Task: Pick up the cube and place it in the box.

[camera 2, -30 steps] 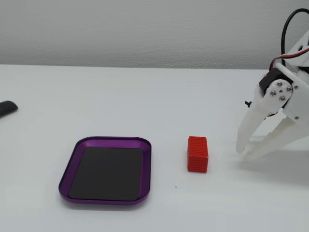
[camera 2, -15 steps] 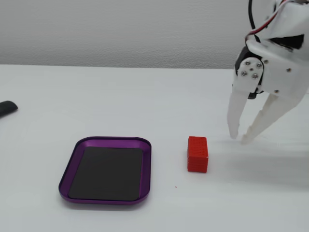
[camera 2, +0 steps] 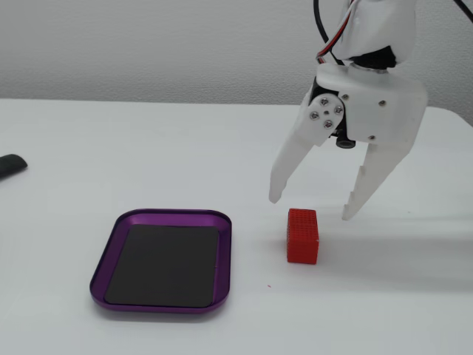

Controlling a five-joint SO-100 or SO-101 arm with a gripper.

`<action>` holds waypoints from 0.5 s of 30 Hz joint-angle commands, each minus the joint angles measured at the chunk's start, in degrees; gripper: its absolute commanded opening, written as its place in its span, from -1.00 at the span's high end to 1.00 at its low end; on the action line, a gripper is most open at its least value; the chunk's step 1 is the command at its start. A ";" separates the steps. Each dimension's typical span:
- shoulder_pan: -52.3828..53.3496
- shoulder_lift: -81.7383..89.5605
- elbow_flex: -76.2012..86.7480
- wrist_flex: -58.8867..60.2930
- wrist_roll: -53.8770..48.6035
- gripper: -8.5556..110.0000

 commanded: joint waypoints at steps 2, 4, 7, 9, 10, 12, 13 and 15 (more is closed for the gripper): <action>2.37 -3.34 -1.93 -3.08 -0.26 0.43; 2.99 -5.45 -1.85 -4.66 -0.26 0.40; 3.52 -7.82 -1.85 -6.42 -0.26 0.38; 3.52 -8.88 -1.85 -6.77 -0.26 0.38; 3.43 -9.32 -1.85 -6.77 -0.18 0.38; 3.43 -10.28 -1.67 -8.09 0.26 0.38; 3.43 -10.90 -1.32 -8.88 0.26 0.38; 3.16 -12.04 0.09 -10.46 0.44 0.38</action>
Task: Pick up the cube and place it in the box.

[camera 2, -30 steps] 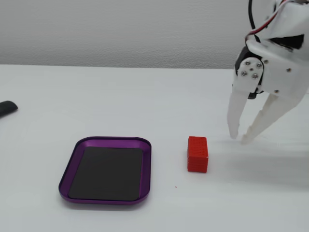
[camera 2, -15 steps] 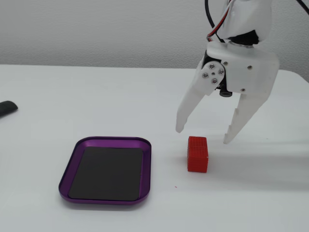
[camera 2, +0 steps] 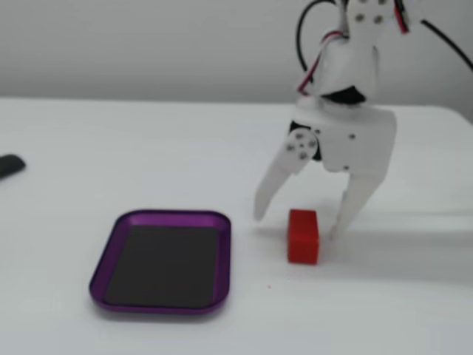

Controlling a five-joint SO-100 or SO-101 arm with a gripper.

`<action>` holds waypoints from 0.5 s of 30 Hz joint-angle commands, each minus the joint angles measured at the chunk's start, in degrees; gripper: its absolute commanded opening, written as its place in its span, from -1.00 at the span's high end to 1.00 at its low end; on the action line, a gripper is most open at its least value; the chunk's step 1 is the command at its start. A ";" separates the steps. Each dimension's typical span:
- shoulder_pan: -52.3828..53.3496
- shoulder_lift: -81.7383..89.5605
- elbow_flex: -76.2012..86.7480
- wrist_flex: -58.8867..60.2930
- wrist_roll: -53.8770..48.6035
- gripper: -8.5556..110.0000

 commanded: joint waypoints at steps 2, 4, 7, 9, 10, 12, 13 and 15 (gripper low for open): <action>-0.53 -1.14 1.32 -2.99 0.44 0.38; -0.53 -1.23 2.02 -4.04 0.44 0.39; -0.62 -1.05 2.11 -4.31 0.09 0.44; -0.62 -0.79 2.11 -4.31 0.00 0.54; -0.62 -0.79 2.11 -4.31 0.00 0.60; -0.62 -0.79 2.11 -4.39 0.26 0.73; -0.70 -0.70 2.11 -4.75 0.35 0.79; -0.79 -0.62 2.11 -6.24 0.26 0.87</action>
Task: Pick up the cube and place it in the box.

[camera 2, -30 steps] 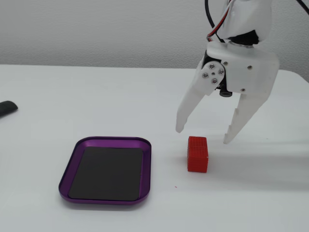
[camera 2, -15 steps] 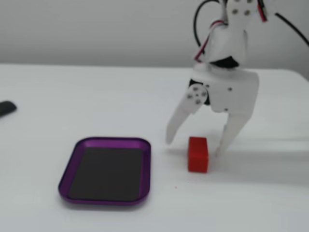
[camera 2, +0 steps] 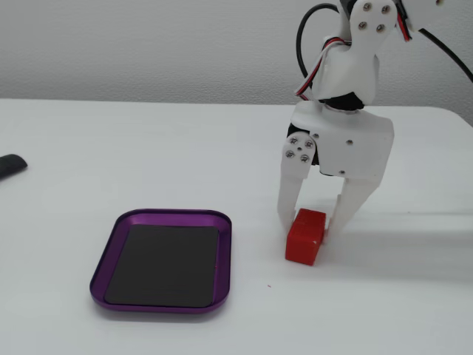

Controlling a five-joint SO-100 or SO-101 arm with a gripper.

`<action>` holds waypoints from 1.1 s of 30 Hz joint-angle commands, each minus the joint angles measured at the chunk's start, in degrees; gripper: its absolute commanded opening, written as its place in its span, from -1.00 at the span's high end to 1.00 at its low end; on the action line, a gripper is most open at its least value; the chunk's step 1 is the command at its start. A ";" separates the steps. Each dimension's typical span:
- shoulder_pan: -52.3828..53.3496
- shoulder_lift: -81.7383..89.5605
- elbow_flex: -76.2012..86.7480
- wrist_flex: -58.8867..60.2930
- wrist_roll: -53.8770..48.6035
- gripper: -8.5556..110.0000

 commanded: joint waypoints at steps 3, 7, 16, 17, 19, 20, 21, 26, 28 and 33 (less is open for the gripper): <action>-0.53 0.70 0.18 -2.37 -0.53 0.86; 0.18 7.21 0.18 -2.46 -0.79 0.87; -0.09 38.85 2.02 -9.49 -9.23 0.87; -0.26 41.66 3.16 -11.95 -10.55 0.87; -0.44 44.91 6.50 -18.81 -14.24 0.87; -0.44 45.26 8.35 -23.12 -16.17 0.87; -0.44 45.18 10.02 -27.60 -17.40 0.87; -3.52 37.35 14.33 -39.20 -18.90 0.87; -5.27 30.32 13.89 -40.08 -18.63 0.87; -8.17 12.83 3.60 -40.17 -17.40 0.87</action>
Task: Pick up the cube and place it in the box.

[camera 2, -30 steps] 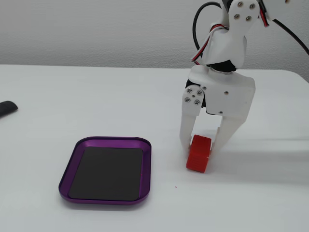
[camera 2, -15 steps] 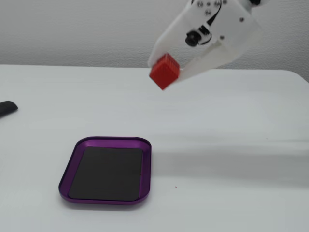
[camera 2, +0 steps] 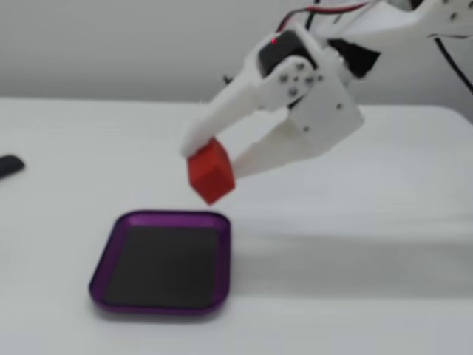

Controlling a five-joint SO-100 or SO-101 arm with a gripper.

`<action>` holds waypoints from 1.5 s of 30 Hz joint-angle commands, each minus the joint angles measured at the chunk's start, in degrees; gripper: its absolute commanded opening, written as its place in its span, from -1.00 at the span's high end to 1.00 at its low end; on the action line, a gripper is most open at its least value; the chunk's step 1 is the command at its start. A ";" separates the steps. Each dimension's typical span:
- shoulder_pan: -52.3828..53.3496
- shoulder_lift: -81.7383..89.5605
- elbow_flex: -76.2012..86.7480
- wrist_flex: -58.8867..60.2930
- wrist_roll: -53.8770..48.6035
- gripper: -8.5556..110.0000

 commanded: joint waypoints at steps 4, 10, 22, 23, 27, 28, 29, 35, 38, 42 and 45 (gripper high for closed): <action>-1.58 -16.17 -14.77 -1.05 5.62 0.86; -1.58 -22.06 -17.67 -1.41 5.80 0.86; -1.67 -21.62 -16.79 -1.05 5.80 0.63; -1.41 -21.62 -16.79 -0.97 5.80 0.62; -0.97 -20.65 -16.70 -0.79 5.71 0.61; -0.97 -19.51 -16.70 -0.09 5.71 0.61; -0.97 -18.11 -16.70 0.88 5.71 0.61; -0.88 -4.31 -16.61 9.58 5.71 0.61; -0.88 7.03 -14.77 16.96 5.71 0.61; -0.79 25.05 -6.42 21.18 5.98 0.61; -0.79 38.32 2.81 21.01 5.80 0.61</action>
